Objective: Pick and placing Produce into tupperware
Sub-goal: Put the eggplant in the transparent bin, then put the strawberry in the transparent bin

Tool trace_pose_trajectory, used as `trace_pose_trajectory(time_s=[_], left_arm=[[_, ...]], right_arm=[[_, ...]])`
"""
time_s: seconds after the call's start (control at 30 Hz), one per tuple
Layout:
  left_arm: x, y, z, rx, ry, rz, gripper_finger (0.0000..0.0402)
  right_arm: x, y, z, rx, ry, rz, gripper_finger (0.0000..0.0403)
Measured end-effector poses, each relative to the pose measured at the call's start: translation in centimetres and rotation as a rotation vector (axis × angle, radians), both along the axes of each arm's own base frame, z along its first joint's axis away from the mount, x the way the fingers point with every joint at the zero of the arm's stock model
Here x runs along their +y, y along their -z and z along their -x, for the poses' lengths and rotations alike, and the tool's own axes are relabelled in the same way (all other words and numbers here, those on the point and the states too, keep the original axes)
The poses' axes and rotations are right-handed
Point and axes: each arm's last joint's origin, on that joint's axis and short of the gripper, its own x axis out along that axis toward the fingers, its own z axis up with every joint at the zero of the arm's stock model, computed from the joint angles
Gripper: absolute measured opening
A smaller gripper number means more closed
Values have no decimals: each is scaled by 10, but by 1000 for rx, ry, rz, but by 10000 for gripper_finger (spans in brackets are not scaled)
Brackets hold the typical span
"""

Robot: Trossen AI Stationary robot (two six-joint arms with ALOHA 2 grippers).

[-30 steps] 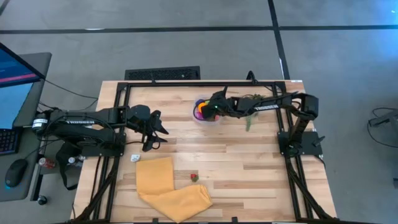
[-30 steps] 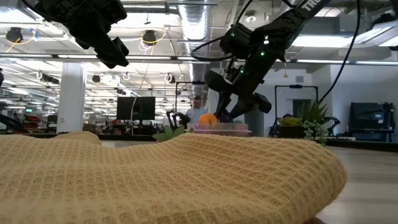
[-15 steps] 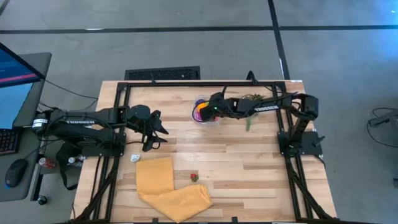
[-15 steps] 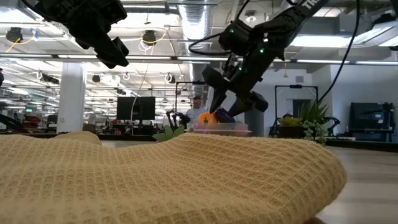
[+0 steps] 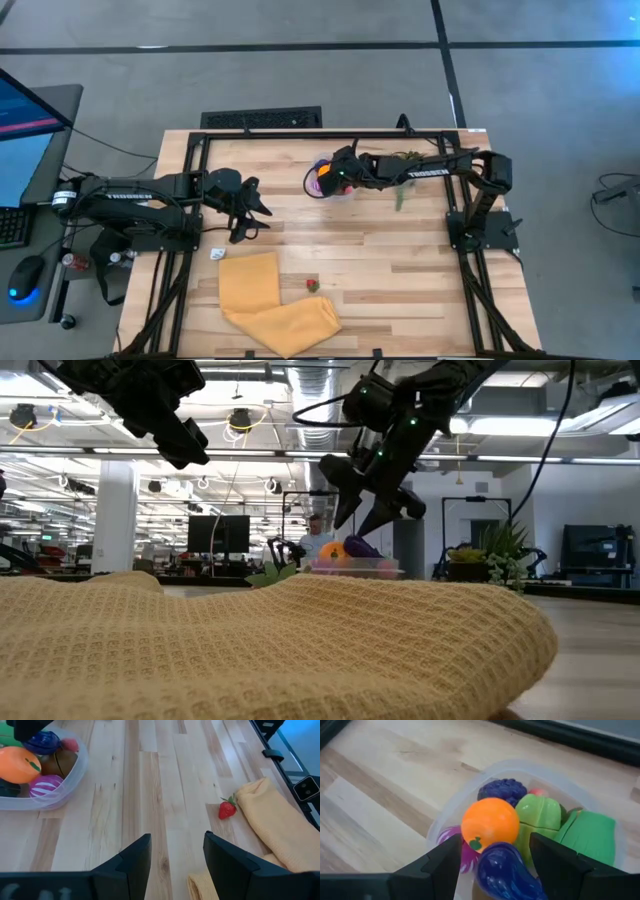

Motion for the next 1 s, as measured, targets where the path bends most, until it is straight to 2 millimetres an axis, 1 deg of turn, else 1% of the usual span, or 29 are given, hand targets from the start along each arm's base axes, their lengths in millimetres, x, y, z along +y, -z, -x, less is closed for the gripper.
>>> trace_pose_trajectory(time_s=[0.1,0.2,0.27,0.37,0.5,0.67,0.73,0.9,1.0], left_arm=[[0,0,0,-3,0,0,169],[0,0,0,-3,-1,0,169],[0,0,0,-4,0,0,169],[0,-1,-1,-12,0,-1,169],[0,-2,-2,-29,0,-4,169],[1,-3,-4,-44,-25,-26,169],[2,-3,-4,-45,-38,-37,169],[3,-3,-8,-65,-53,-46,169],[3,-6,-10,-102,-45,-19,169]], right_arm=[[2,-6,0,-4,-4,12,256],[4,-16,3,-25,-4,27,256],[6,-25,5,-45,-10,48,256],[13,-41,10,-78,-51,77,256],[33,-65,16,-119,-158,143,256],[67,-96,24,-196,-341,262,256],[79,-106,28,-230,-387,280,256],[101,-118,41,-264,-428,247,256],[113,-119,51,-239,-456,204,256]])
